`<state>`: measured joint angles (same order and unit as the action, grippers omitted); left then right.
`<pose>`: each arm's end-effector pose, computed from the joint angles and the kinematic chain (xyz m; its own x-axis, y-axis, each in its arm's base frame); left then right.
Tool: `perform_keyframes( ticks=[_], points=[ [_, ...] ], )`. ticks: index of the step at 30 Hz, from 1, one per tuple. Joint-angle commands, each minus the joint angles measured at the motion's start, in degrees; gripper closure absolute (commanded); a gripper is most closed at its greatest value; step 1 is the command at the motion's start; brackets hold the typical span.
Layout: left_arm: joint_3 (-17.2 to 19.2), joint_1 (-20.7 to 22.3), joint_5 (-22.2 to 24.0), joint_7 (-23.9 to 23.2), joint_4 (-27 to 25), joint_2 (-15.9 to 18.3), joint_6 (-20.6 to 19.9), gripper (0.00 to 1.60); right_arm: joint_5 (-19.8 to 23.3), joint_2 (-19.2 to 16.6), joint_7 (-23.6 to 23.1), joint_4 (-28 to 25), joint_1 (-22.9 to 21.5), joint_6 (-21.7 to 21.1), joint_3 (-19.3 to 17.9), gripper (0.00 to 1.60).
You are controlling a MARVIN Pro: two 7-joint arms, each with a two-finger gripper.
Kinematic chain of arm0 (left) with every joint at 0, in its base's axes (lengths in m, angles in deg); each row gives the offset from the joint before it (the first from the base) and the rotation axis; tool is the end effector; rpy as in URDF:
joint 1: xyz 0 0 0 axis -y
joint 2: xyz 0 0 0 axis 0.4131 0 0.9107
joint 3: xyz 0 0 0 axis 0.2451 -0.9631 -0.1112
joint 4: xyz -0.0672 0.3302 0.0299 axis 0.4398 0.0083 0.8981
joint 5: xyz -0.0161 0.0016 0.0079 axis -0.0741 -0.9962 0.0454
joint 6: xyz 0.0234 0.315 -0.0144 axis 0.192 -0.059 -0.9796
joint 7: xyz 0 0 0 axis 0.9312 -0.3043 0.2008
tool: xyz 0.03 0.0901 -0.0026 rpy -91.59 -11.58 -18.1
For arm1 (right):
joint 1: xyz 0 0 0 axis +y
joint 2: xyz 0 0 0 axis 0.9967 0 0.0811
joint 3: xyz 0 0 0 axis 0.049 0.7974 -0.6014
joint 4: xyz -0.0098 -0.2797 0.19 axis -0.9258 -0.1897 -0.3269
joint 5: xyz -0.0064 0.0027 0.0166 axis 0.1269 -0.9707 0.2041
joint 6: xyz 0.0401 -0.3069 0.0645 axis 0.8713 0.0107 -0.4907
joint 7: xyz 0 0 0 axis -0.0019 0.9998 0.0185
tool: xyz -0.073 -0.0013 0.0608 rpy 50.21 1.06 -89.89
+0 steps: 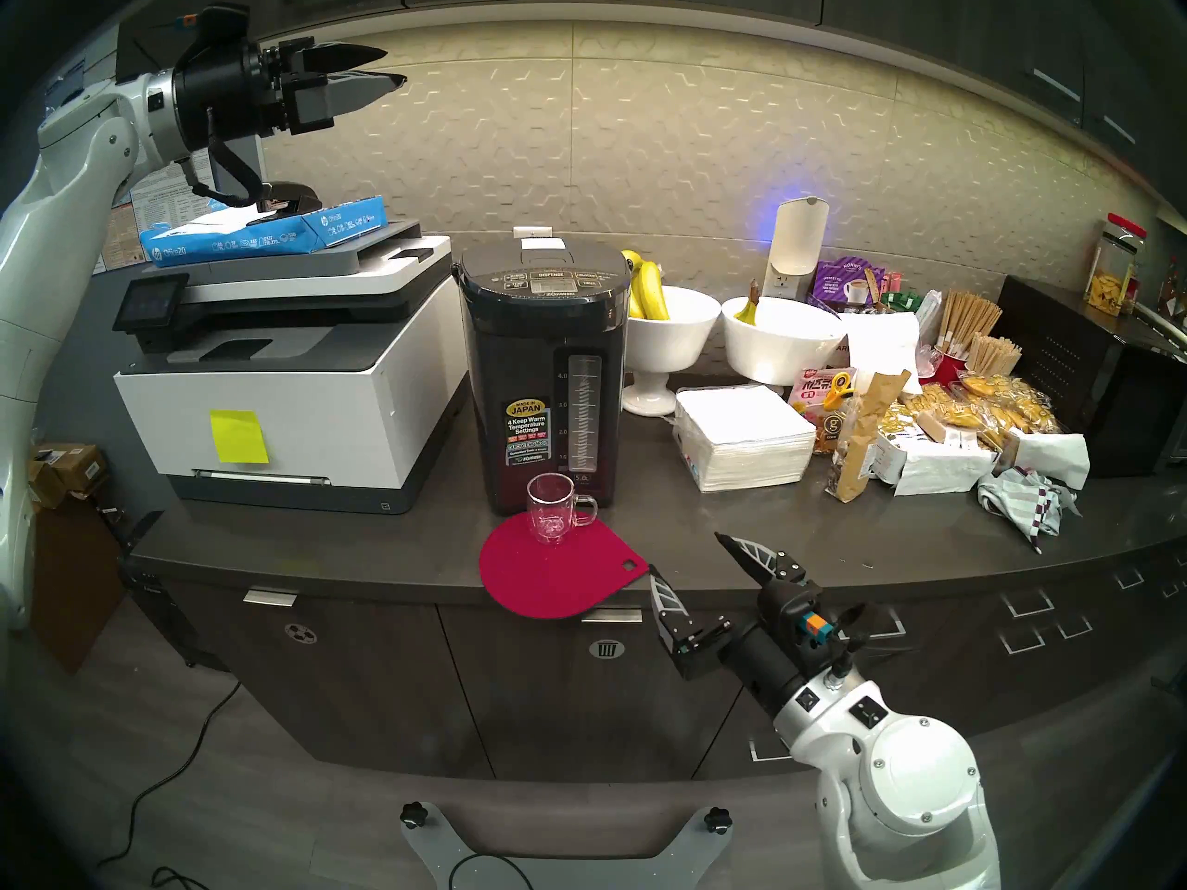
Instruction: Press the water dispenser button and fill the cup
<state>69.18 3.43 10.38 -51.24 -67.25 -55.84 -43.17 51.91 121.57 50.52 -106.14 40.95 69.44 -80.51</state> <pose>0.4701 0.1157 0.1707 -0.3731 -0.1759 0.9110 -0.7853 -0.4630 -0.4110 0.2164 -0.0121 -0.2606 -0.0234 0.1298 0.9913 0.4305 -0.8936 0.1272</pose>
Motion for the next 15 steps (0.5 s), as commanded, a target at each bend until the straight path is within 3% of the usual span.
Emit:
perform_keyframes(
  ticks=[1, 2, 3, 4, 5, 6, 7, 8, 9, 15],
  points=[
    [-0.39, 4.37, -0.98, -1.71, 0.38, -0.75, -0.18, 0.09, -0.13, -0.09, -0.04, -1.39, -0.15, 0.17, 0.10, 0.00],
    [-0.48, 4.71, -1.13, -1.82, 0.67, -0.92, -0.23, 0.11, -0.13, -0.09, -0.04, -1.39, -0.15, 0.17, 0.10, 0.00],
    [-0.56, 4.98, -1.28, -1.92, 0.91, -1.05, -0.25, 0.26, -0.13, -0.09, -0.04, -1.39, -0.15, 0.17, 0.10, 0.00],
    [-0.56, 4.98, -1.28, -1.92, 0.91, -1.05, -0.25, 0.26, -0.13, -0.09, -0.04, -1.39, -0.15, 0.17, 0.10, 0.00],
    [-0.66, 5.28, -1.52, -2.10, 1.02, -1.15, -0.22, 0.46, -0.12, -0.09, -0.04, -1.39, -0.16, 0.18, 0.10, 0.00],
    [-0.86, 5.72, -2.00, -2.55, 1.17, -1.29, -0.21, 0.88, -0.13, -0.09, -0.04, -1.39, -0.16, 0.18, 0.10, 0.00],
    [-0.90, 5.84, -2.17, -2.66, 1.20, -1.38, -0.24, 1.15, -0.13, -0.09, -0.04, -1.39, -0.16, 0.18, 0.10, 0.00],
    [-0.90, 5.84, -2.17, -2.66, 1.20, -1.38, -0.24, 1.15, -0.13, -0.09, -0.04, -1.39, -0.16, 0.18, 0.10, 0.00],
    [-1.24, 6.06, -2.74, -3.36, 1.35, -1.49, 0.01, 1.60, -0.14, -0.09, -0.04, -1.40, -0.15, 0.17, 0.10, 0.00],
    [-1.89, 5.97, -4.07, -4.10, 1.23, -2.25, 0.44, 1.60, -0.16, -0.08, -0.04, -1.43, -0.13, 0.15, 0.10, 0.00]
  ],
)
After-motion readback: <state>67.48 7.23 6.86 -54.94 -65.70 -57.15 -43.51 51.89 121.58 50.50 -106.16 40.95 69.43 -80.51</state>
